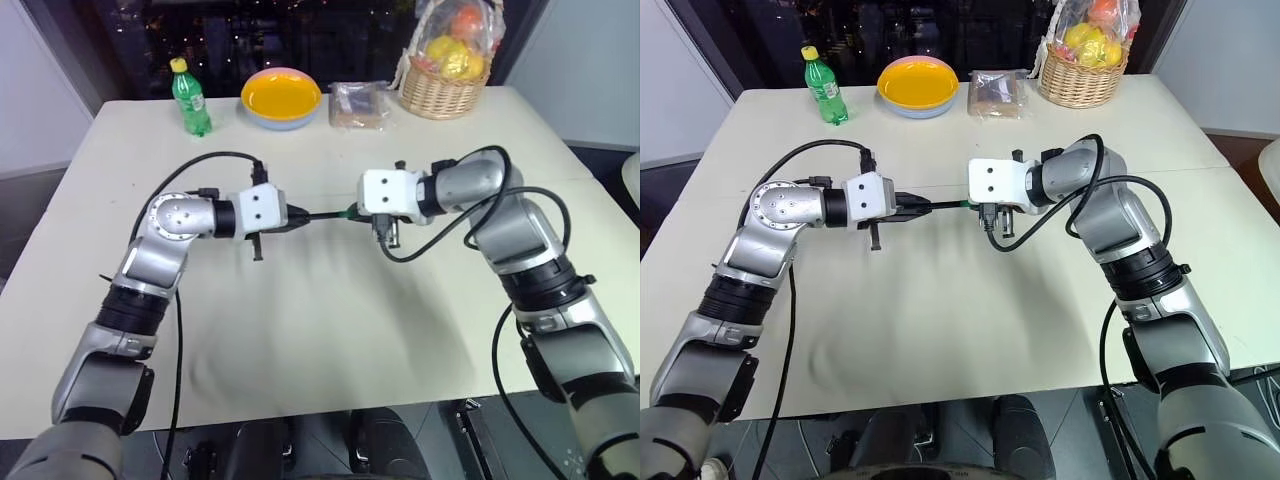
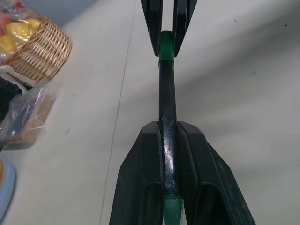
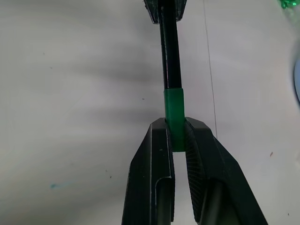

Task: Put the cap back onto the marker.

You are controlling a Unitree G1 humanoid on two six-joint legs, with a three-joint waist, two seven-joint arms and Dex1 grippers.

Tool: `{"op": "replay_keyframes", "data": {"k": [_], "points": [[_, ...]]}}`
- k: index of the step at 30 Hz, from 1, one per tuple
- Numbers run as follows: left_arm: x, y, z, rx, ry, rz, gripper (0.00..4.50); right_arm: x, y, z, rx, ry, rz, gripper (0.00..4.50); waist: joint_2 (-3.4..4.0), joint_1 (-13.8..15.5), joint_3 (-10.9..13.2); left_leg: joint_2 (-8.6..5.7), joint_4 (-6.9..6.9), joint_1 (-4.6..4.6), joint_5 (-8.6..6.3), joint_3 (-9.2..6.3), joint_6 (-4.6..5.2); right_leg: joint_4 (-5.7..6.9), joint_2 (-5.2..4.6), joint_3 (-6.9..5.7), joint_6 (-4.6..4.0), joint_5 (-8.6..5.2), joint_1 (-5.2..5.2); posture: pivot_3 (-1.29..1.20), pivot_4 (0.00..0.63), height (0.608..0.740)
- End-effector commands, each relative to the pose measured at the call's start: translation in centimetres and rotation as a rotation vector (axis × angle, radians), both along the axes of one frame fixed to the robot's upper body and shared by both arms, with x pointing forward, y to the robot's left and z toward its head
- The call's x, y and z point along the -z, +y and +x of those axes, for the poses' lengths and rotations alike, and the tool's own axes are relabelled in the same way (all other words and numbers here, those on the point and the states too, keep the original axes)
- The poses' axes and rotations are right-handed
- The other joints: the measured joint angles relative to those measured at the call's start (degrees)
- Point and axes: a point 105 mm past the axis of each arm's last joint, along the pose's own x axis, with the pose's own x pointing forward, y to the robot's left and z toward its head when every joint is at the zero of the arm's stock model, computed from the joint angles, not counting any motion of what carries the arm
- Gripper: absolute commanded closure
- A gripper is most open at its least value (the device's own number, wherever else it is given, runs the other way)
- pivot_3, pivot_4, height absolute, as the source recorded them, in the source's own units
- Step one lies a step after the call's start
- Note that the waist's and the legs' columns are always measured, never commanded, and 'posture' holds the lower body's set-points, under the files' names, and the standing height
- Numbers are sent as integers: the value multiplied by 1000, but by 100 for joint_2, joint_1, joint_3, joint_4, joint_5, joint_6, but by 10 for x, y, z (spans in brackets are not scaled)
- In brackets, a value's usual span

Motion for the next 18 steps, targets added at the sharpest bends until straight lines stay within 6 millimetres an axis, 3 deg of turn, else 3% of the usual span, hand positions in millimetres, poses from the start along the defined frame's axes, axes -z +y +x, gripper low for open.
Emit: {"op": "replay_keyframes", "data": {"k": [1,18], "points": [[-35,-32,-5,88,-116,-78,4500,-13,68,-51,-357,-40,63,4439,0,-1,0,0,0,0,0,0,0,0,0,0,0,0,0,0,150,740],[-30,-24,-5,60,-115,-56,4500,-10,56,-41,-315,-52,42,4439,0,2,0,0,0,0,0,0,0,0,0,0,0,0,0,0,150,740]]}}
